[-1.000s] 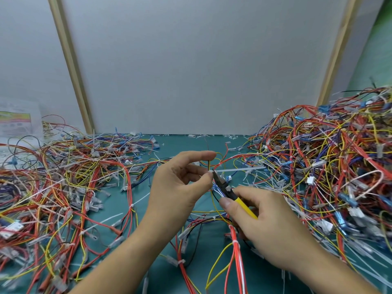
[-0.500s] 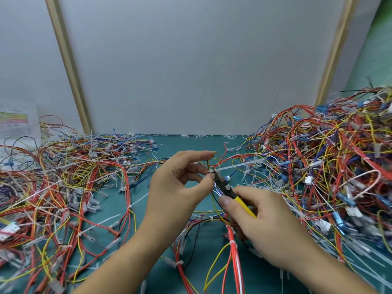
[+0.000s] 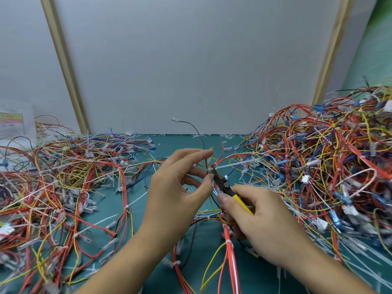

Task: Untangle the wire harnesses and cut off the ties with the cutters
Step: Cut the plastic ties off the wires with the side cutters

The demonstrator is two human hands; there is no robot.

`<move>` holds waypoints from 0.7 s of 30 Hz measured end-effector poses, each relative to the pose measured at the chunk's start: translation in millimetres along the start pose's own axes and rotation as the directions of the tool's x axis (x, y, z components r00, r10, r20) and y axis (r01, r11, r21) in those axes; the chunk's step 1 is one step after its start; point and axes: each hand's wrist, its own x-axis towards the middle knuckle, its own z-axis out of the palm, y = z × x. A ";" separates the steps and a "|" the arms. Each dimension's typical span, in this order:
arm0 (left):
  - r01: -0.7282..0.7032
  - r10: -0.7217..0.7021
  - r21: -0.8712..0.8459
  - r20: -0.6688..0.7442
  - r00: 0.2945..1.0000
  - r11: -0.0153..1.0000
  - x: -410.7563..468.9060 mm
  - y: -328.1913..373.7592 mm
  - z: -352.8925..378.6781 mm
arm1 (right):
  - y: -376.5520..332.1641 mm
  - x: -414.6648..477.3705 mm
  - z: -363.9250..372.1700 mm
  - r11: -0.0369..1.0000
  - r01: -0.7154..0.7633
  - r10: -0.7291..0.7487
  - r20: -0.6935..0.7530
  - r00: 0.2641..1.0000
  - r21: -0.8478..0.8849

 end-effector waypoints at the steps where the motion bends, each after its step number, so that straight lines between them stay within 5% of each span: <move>1: -0.001 0.001 0.003 -0.002 1.000 1.000 0.0 0.1 0.0 | 0.0 -0.1 -0.1 1.000 0.002 -0.002 0.000 1.000 -0.001; 21: 0.029 -0.030 -0.055 -0.015 0.999 0.998 0.7 -3.8 -0.5 | 2.5 0.2 -0.1 1.000 0.002 -0.003 -0.019 1.000 -0.017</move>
